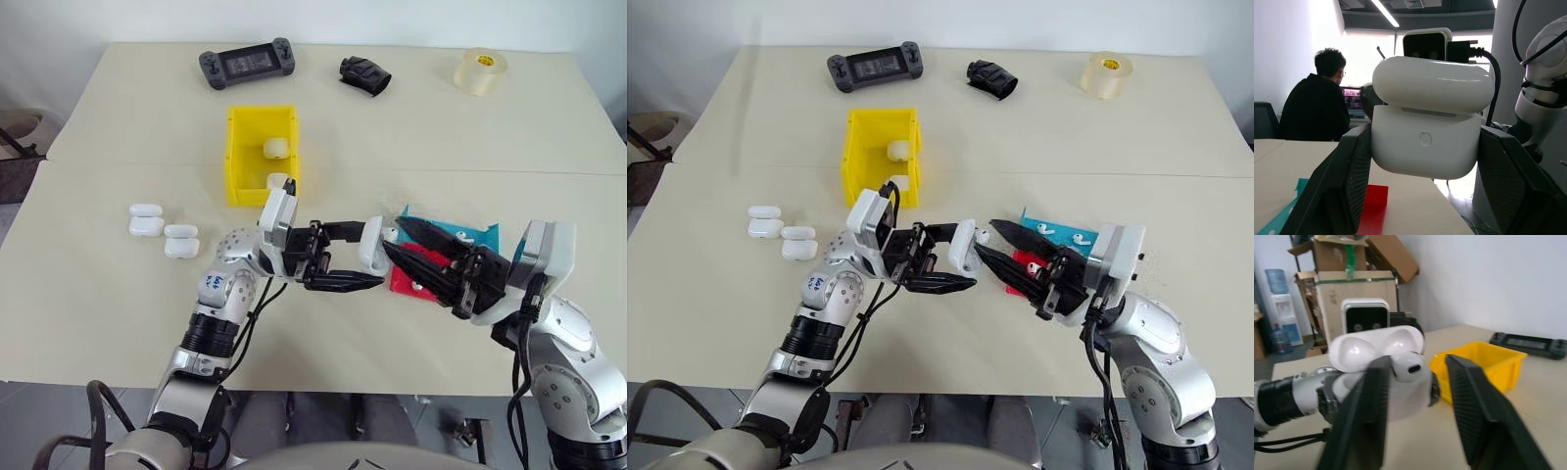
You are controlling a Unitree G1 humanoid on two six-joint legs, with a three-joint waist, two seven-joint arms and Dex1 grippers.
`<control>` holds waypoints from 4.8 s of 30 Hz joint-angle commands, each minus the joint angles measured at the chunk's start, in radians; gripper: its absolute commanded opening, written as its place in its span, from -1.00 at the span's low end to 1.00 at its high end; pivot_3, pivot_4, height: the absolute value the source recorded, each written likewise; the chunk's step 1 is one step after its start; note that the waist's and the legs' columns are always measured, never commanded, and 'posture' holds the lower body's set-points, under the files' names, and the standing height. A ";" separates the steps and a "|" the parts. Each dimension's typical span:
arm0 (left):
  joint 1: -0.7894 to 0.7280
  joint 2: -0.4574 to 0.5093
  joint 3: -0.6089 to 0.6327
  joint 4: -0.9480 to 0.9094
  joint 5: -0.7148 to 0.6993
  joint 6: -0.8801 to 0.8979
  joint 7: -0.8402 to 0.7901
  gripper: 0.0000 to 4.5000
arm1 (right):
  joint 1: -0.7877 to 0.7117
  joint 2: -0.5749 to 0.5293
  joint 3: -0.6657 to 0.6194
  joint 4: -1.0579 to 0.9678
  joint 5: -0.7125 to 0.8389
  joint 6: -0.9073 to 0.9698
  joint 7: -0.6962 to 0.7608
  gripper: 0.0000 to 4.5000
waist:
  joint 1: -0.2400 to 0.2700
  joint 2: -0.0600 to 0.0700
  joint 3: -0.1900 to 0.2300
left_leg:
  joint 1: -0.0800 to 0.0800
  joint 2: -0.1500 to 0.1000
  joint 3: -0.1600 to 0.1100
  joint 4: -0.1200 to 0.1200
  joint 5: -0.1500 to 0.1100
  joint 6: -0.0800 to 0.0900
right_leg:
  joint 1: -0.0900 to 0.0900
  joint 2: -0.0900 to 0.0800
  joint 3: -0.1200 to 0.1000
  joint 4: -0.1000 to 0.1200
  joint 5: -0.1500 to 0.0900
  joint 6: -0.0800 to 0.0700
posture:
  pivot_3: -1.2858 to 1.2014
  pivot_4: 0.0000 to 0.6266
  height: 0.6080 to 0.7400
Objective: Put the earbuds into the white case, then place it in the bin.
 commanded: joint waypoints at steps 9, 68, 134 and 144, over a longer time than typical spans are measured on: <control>0.014 0.020 0.004 -0.027 0.028 -0.064 0.024 0.26 | 0.246 -0.135 -0.376 0.014 0.073 0.008 0.093 0.99 | 0.003 0.000 0.000 | 0.000 0.000 0.001 0.000 -0.001 0.001 | 0.001 0.000 0.000 -0.002 0.000 0.000 | 0.03 -0.52 1.00; 0.170 0.039 -0.126 -0.220 0.136 -0.134 0.283 0.26 | -0.926 -0.375 0.415 1.344 -0.841 -0.031 0.598 0.03 | -0.003 0.007 0.002 | -0.003 0.000 0.002 0.001 0.000 0.001 | 0.000 -0.001 -0.003 -0.007 0.001 0.001 | 0.03 -0.52 1.00; -0.002 -0.014 -0.026 -0.066 0.066 -0.022 0.253 0.26 | -0.032 0.236 -0.122 -0.136 0.282 0.314 -0.210 -0.78 | -0.001 0.008 0.003 | -0.001 -0.001 0.001 0.001 0.000 0.001 | -0.001 0.000 0.000 0.000 0.001 0.002 | 0.03 -0.52 1.00; -0.010 -0.041 0.005 -0.071 0.023 0.015 0.258 0.26 | 0.012 0.243 -0.066 -0.116 0.242 0.216 -0.220 -0.78 | -0.002 0.008 0.003 | -0.001 -0.001 0.001 0.001 0.000 0.001 | -0.001 0.000 0.000 0.000 0.001 0.002 | 0.03 -0.52 1.00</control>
